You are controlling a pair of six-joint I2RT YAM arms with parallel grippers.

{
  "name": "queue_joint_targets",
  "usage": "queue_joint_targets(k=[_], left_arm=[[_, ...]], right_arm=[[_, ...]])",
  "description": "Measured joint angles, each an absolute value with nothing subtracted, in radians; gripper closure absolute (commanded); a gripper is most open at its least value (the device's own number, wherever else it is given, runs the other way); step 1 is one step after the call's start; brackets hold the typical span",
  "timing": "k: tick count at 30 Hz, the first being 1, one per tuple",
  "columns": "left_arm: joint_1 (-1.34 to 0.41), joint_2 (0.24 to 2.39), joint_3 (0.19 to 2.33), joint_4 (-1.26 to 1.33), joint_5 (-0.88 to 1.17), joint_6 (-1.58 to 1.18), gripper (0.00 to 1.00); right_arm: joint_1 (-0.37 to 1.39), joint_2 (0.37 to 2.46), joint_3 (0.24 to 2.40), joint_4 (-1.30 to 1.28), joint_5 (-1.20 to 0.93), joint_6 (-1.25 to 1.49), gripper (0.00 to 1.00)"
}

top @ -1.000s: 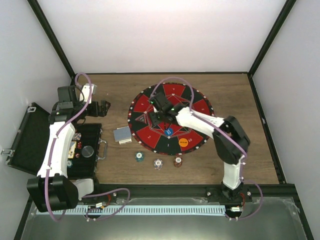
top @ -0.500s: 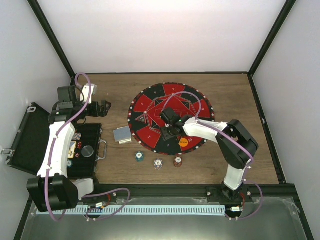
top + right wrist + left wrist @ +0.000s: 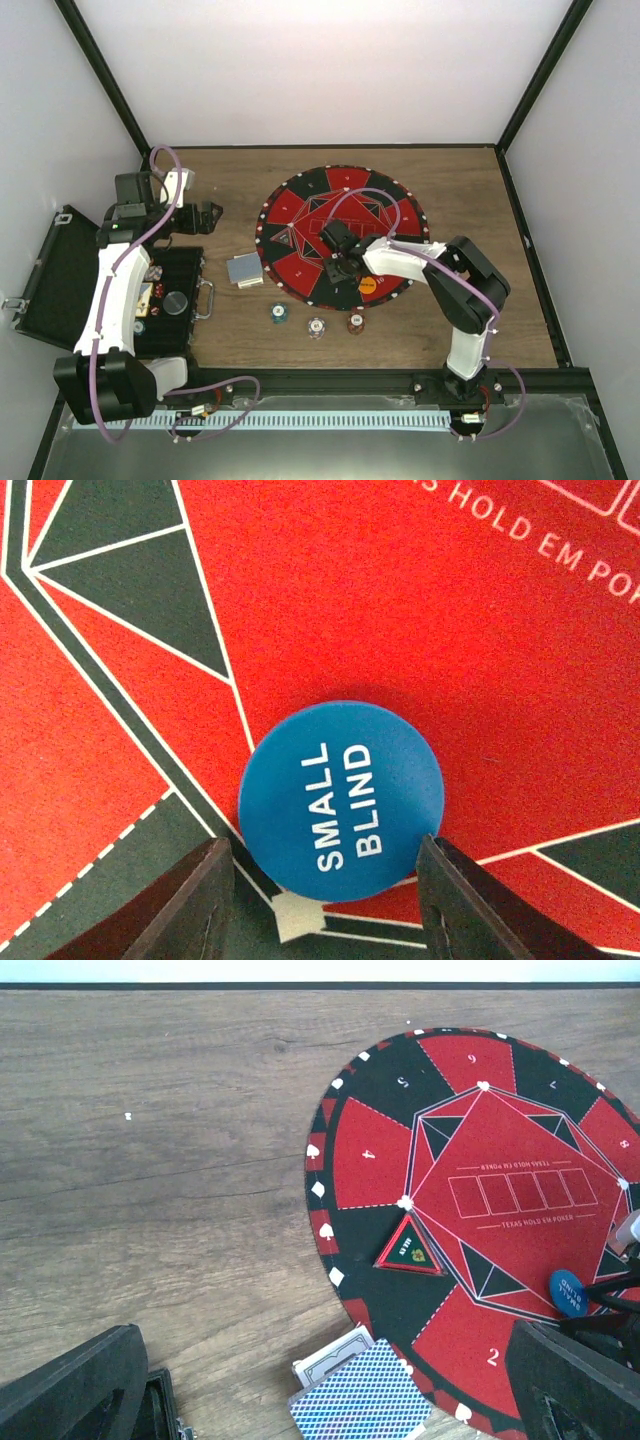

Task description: Distribute texas hold em gaming equipment

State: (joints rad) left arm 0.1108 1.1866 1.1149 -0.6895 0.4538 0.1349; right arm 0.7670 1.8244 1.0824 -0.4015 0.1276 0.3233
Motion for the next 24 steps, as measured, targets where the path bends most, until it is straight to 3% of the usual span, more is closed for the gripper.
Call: queue_joint_targets(k=[11,24], left_arm=[[0.111,1.181,1.121,-0.698,0.454,0.134,0.0],[0.111,1.185,1.12,-0.697,0.452,0.134,0.0]], right_arm=[[0.736,1.888,1.152,-0.398,0.192,0.311,0.65],[0.533,2.135,1.493,-0.395,0.212,0.242,0.69]])
